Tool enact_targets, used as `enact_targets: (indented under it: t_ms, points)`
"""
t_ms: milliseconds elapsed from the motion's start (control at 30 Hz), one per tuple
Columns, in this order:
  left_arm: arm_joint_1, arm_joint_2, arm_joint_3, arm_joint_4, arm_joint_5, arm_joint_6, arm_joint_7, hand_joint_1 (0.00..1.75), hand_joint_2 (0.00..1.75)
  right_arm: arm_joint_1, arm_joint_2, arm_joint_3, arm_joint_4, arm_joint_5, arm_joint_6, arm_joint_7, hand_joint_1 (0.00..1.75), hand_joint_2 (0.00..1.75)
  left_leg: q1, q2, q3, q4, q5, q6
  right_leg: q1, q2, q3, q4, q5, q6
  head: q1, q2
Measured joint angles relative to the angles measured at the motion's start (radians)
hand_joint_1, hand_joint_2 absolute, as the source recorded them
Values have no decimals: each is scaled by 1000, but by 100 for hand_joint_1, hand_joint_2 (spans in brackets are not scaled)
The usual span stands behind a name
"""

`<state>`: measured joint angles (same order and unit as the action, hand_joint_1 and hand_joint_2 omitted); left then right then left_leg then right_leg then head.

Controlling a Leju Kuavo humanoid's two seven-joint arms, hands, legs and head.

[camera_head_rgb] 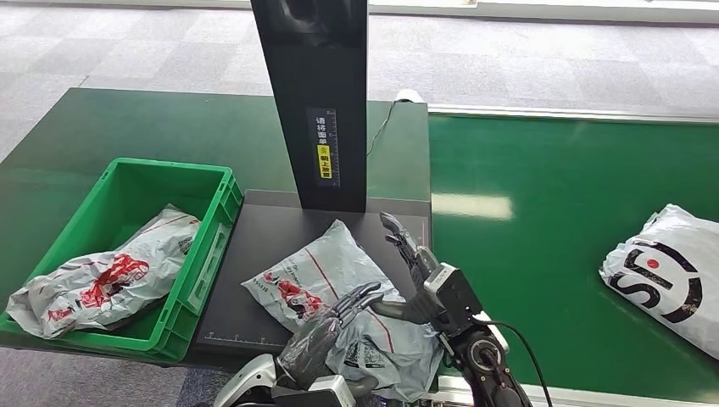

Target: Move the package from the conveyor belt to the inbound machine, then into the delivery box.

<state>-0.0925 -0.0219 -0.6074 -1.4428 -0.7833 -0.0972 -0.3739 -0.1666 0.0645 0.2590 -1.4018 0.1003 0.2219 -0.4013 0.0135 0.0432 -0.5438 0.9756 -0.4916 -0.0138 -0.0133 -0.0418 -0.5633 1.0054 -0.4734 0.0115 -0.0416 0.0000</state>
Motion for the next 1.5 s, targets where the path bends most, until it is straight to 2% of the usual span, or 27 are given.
enact_targets:
  t_ms: [433,1500]
  points:
    - [-44,-12,-33,62,-7,3,3,0,175,32,0,-25,-17,4,-1,3,0,175,0,0,0,0,0,0,0,0,0,0,0,0,0,0]
    - [-49,-17,-34,73,-7,3,3,0,175,34,-1,-29,-17,5,-1,3,0,175,0,0,0,0,0,0,0,0,0,0,0,0,0,0]
